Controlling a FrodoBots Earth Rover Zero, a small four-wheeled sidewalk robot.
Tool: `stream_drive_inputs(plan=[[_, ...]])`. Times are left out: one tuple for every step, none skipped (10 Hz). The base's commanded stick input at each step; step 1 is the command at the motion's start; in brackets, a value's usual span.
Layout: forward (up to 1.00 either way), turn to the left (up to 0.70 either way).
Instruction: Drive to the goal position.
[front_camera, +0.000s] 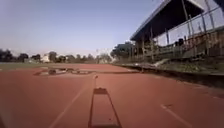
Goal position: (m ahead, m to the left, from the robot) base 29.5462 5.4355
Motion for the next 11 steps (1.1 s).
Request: stream_drive_inputs(plan=[[0.7,0.0],[0.7,0.0],[0.7,0.0],[0.7,0.0],[0.7,0.0],[0.7,0.0],[0.7,0.0],[0.7,0.0],[0.7,0.0],[0.7,0.0],[0.7,0.0]])
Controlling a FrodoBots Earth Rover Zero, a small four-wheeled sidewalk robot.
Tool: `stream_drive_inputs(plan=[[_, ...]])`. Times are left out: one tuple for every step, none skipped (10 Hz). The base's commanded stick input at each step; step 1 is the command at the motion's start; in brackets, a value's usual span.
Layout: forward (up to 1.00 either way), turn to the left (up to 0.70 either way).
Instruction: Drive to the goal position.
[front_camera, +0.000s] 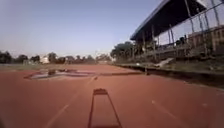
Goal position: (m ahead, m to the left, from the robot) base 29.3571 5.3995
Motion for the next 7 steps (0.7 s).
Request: stream_drive_inputs(plan=[[0.7,0.0],[0.7,0.0],[0.7,0.0],[0.7,0.0],[0.7,0.0],[0.7,0.0],[0.7,0.0]])
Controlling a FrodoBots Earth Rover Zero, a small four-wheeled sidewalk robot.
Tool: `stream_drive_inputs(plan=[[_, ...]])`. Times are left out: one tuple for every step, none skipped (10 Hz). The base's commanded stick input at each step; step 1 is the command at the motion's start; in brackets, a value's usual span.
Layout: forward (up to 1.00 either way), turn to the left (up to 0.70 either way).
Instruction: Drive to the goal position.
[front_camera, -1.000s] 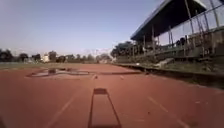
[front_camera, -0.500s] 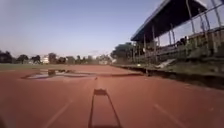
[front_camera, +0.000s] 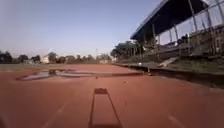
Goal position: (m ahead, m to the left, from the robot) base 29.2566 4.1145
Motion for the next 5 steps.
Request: stream_drive_inputs(plan=[[0.7,0.0],[0.7,0.0],[0.7,0.0],[0.7,0.0],[0.7,0.0]])
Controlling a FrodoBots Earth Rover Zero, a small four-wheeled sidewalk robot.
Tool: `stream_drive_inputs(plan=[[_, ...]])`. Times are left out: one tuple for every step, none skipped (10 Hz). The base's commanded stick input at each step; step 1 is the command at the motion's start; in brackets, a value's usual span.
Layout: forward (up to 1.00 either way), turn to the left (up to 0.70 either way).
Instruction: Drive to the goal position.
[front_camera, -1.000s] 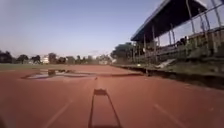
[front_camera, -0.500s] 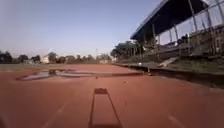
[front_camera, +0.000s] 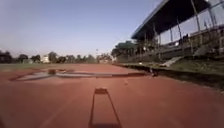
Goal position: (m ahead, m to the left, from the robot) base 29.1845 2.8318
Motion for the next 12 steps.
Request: stream_drive_inputs(plan=[[0.7,0.0],[0.7,0.0],[0.7,0.0],[0.7,0.0],[0.7,0.0],[0.7,0.0],[0.7,0.0],[0.7,0.0],[0.7,0.0],[0.7,0.0],[0.7,0.0],[0.7,0.0]])
